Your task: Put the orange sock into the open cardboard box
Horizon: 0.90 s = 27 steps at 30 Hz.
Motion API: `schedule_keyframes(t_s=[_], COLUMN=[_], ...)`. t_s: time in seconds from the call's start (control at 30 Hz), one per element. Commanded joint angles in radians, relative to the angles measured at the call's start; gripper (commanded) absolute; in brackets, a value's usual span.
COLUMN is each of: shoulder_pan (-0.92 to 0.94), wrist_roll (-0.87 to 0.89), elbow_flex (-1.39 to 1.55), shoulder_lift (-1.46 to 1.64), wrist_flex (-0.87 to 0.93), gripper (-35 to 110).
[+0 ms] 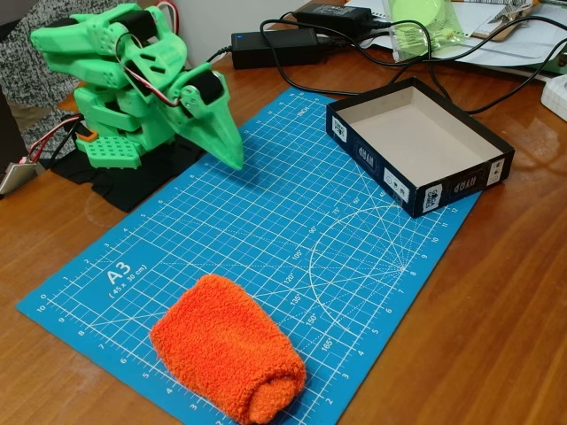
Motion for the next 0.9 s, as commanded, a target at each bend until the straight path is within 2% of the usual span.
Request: schedule_keyframes(t_s=[0.0, 0.13, 0.23, 0.33, 0.5, 0.67, 0.87], shoulder_pan=[0.109, 0.207, 0.222, 0.308, 0.364, 0.390, 0.500], wrist_roll=[-0.008, 0.091, 0.179, 0.314, 0.517, 0.670, 0.687], elbow_flex=[-0.091, -0.282, -0.437, -0.600, -1.005, -1.190, -1.258], shoulder_lift=[0.009, -0.005, -0.143, -0.440, -0.996, -1.338, -1.571], wrist_flex=[0.006, 0.060, 0.100, 0.067, 0.199, 0.241, 0.069], gripper=[2, -1, -1, 2, 3, 6, 8])
